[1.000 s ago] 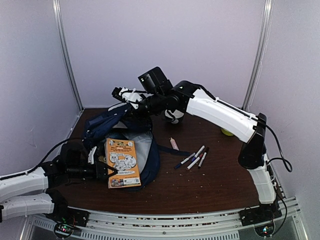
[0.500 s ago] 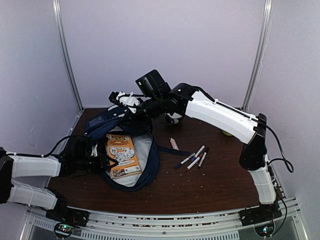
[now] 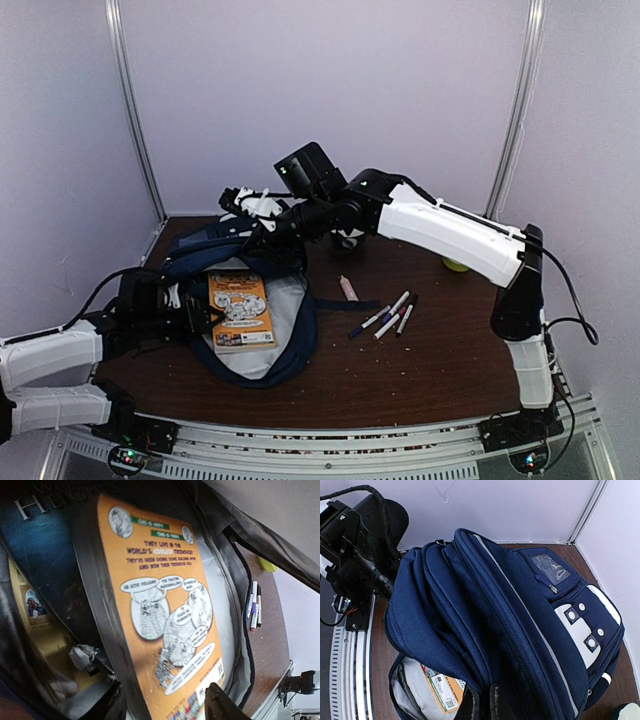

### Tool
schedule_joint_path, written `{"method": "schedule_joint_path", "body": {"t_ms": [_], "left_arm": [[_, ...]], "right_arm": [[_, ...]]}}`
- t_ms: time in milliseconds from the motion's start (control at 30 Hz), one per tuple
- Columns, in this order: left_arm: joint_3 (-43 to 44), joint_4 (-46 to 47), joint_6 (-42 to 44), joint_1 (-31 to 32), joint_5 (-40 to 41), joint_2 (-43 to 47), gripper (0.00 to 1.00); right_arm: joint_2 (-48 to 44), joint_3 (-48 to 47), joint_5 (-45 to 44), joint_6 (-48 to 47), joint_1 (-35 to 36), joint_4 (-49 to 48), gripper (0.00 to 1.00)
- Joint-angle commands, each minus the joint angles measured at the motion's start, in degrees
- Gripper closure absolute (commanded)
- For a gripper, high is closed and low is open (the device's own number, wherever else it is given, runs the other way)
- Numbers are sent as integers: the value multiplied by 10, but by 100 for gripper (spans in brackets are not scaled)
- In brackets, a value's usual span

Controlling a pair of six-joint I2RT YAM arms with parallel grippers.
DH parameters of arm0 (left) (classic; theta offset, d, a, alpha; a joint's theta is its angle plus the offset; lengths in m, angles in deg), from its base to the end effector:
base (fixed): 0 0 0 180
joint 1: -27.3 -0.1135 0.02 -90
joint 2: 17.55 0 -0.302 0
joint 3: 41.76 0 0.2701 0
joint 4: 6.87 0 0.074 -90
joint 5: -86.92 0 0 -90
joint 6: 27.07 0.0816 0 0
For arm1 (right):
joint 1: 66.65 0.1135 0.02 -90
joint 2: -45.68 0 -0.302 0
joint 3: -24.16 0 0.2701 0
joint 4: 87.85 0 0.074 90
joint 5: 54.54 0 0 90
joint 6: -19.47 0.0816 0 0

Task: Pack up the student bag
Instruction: Place the book in the largest pocket of the bag, then pass from the right arm to the left

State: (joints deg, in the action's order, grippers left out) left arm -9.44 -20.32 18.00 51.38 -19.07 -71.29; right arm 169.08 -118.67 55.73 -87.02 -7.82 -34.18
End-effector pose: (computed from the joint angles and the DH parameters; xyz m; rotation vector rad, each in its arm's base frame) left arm 0.1898 -0.1094 0.1712 -0.2527 2.3138 -0.9551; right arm 0.2685 0.4984 0.3708 -1.5289 1.6360 0.7975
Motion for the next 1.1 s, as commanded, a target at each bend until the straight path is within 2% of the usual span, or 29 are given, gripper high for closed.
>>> {"method": "schedule_joint_path", "body": {"t_ms": [0,200,333,433,567,700,800,900,1067], "left_arm": [[6,-133,11,-6,30,100,43],[30,-330,-23,12,37,262,42],[72,-366,-26,36,9,305,45],[115,-364,0,56,-15,266,45],[144,-349,41,74,-44,128,44],[186,-298,96,142,-34,-21,45],[221,-260,137,190,-45,-96,45],[261,-251,159,227,-55,-123,45],[308,-278,185,292,-35,-92,45]], "right_arm": [[-45,-1,9,4,3,-38,100],[-39,5,3,12,-5,-41,100],[-41,24,1,15,-12,-48,100],[-35,27,2,20,-17,-52,100],[-21,15,22,36,-23,-56,100],[-3,-19,13,49,-23,-58,100],[21,-51,-17,56,-26,-56,100],[37,-59,-26,63,-34,-60,100],[31,-37,-12,63,-46,-60,100]]}}
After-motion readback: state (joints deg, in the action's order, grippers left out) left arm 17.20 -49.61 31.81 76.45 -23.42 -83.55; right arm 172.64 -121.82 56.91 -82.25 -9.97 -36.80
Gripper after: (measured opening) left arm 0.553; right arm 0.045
